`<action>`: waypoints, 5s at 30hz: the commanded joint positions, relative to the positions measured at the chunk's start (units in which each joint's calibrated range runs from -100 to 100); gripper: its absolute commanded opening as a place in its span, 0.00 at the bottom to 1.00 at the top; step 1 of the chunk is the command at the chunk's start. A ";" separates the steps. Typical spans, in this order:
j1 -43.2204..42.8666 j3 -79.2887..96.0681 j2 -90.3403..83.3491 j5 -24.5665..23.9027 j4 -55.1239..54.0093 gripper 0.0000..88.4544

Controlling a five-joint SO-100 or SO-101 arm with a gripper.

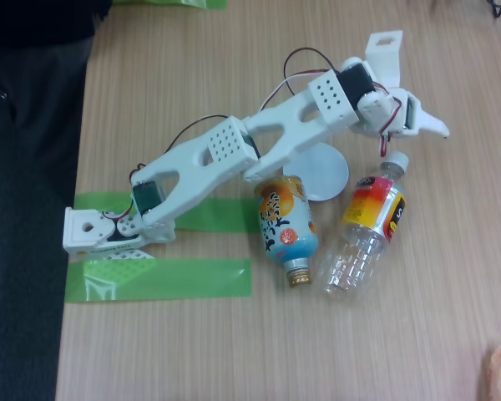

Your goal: Pick up the plastic bottle and stand it up on the white place

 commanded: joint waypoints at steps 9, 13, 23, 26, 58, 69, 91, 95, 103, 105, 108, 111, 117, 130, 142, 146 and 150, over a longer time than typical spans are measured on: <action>-0.32 -1.23 -0.66 -12.17 -0.84 0.42; -0.40 -1.32 -0.75 -14.63 -0.84 0.42; -0.25 -1.14 0.60 -15.21 -0.75 0.42; -0.17 -1.23 3.20 -14.95 -0.75 0.42; 2.27 -1.50 10.59 -13.95 -4.87 0.42; 2.27 -1.96 12.19 -11.38 -4.87 0.42; 3.38 -2.14 11.52 -11.38 -4.62 0.21; 3.38 -4.31 11.52 -11.38 -2.73 0.10; 3.31 -8.66 11.52 -11.38 0.45 0.08; 3.38 -12.19 11.43 -11.38 1.48 0.08; 3.23 -18.80 11.27 -11.38 3.37 0.08; 3.31 -18.16 7.07 -11.90 5.17 0.08; 3.31 -17.98 -2.51 -11.96 6.80 0.08; 8.35 -18.07 -16.87 -11.54 10.23 0.08; 10.57 -17.53 -31.57 -11.43 10.23 0.08; 9.23 -17.26 -37.29 -11.64 10.23 0.08; 5.53 -17.26 -42.66 -11.38 10.23 0.08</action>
